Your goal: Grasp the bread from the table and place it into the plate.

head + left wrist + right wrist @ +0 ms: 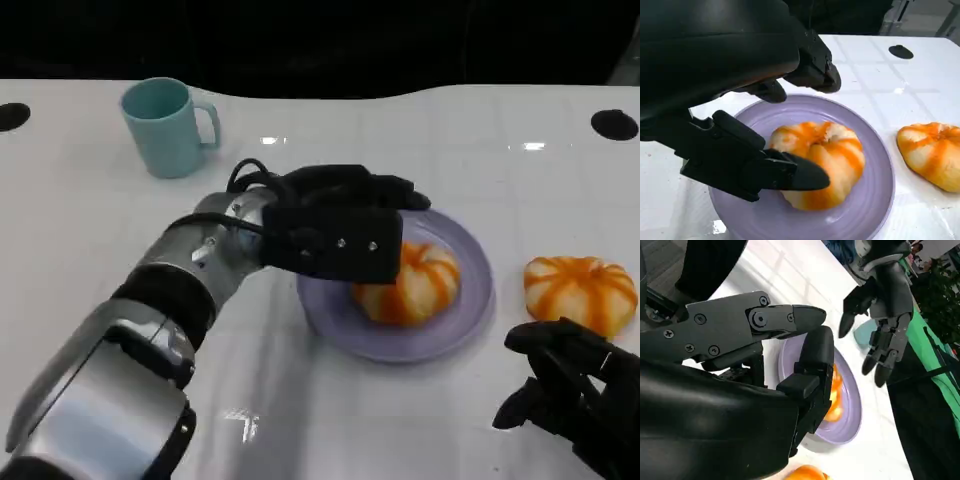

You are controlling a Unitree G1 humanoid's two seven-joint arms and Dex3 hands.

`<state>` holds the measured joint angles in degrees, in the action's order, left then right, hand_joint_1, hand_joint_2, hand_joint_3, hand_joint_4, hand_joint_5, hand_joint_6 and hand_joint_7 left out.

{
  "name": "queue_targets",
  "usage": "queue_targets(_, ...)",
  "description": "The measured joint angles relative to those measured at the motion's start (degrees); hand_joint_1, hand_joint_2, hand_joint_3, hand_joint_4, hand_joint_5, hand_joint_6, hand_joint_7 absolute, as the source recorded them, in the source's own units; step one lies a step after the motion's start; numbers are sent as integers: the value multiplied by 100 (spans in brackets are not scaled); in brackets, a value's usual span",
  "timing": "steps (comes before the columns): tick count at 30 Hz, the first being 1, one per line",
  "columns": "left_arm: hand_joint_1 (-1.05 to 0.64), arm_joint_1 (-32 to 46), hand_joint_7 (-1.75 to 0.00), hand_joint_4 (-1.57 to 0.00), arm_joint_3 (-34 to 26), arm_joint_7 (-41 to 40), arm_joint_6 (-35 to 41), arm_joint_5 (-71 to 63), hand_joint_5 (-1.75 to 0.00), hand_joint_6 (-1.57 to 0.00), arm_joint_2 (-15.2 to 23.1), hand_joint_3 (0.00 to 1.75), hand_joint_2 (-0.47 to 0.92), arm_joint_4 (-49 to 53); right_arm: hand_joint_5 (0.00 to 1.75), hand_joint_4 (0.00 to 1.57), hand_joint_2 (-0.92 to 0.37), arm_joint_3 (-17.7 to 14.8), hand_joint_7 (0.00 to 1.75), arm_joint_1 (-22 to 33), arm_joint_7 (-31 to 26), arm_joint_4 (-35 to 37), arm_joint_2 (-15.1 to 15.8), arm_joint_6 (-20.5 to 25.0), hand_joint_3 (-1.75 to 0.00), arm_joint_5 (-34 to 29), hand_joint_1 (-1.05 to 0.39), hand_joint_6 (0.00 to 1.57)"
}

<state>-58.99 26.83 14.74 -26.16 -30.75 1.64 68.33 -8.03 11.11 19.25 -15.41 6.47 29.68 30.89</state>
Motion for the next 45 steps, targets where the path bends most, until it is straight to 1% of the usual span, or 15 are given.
queue_targets(6, -88, -4, -3, -13, -142, 334, 3, 107, -28, -28, 115, 65, 92, -26, 145, 61, -92, -3, 115, -1, 0, 0, 0, 3, -25, 6, -45, 54)
queue_targets(10, -74, 109, -7, -26, -631, 648, -28, 750, -36, -42, 280, 52, 92, -318, 145, 61, -92, 1, 116, 5, -23, -18, -3, 4, -25, 2, -46, 55)
queue_targets(11, -71, 214, -9, -37, -836, 678, -100, 1000, -42, -47, 312, 50, 92, -440, 144, 61, -92, 1, 116, 9, -40, -34, -4, 5, -24, 2, -46, 54)
queue_targets(14, -69, 630, -10, -42, -1316, 795, -251, 1648, -47, -50, 325, 49, 92, -725, 145, 60, -92, -1, 116, 18, -59, -57, -5, 5, -24, 1, -46, 54)
queue_targets(16, -59, 884, -12, -50, -1473, 887, -240, 1889, -62, -58, 326, 50, 92, -865, 145, 60, -92, 5, 116, 20, -58, -59, -5, 4, -26, 1, -46, 54)
queue_targets(23, -57, 1697, -14, -56, -2054, 1263, 124, 2877, -73, -65, 272, 49, 92, -1786, 145, 59, -92, 10, 116, 40, -57, -81, -4, 2, -26, -2, -46, 54)
queue_targets(25, -58, 1836, -22, -70, -2140, 1317, 435, 3122, -90, -78, 238, 44, 92, -2148, 145, 60, -92, 20, 116, 32, -56, -85, -7, 2, -27, -3, -46, 54)
queue_targets(26, -56, 2058, -39, -64, -2306, 1356, 837, 3561, -114, -76, 148, 46, 92, -2602, 145, 60, -92, 20, 116, 41, -55, -90, -7, -2, -28, -5, -46, 54)
queue_targets(27, -55, 2329, -56, -61, -2475, 1404, 1288, 4054, -124, -69, 35, 46, 92, -3112, 146, 60, -92, 18, 116, 49, -55, -90, -7, -2, -28, -7, -46, 54)
queue_targets(29, -55, 2933, -71, -58, -2742, 1465, 2201, 4957, -132, -63, -159, 47, 92, -4091, 146, 60, -92, 19, 116, 58, -55, -90, -8, -2, -28, -6, -45, 54)
queue_targets(30, -54, 3245, -112, -57, -2853, 1472, 2648, 5308, -157, -55, -206, 52, 92, -4524, 146, 59, -92, 18, 116, 58, -55, -92, -8, -2, -27, -5, -46, 54)
queue_targets(32, -54, 3834, -140, -57, -3039, 1352, 3374, 5793, -171, -48, -222, 55, 92, -5302, 146, 59, -92, 18, 116, 67, -55, -107, -7, -6, -27, -8, -46, 54)
queue_targets(37, -53, 4543, -163, -62, -3292, 926, 4265, 6282, -175, -40, -268, 57, 92, -6327, 147, 59, -92, 37, 117, 76, -49, -122, -7, -30, -28, -17, -46, 53)
queue_targets(41, -53, 5417, -167, -63, -3420, 446, 4899, 6727, -175, -39, -445, 57, 92, -7280, 148, 59, -92, 33, 118, 128, -12, -132, 3, -82, -28, -24, -46, 52)
queue_targets(45, -53, 5606, -168, -63, -3494, 279, 5113, 6767, -175, -38, -449, 57, 92, -7464, 148, 59, -92, 41, 119, 108, -3, -132, 3, -88, -28, -24, -46, 51)
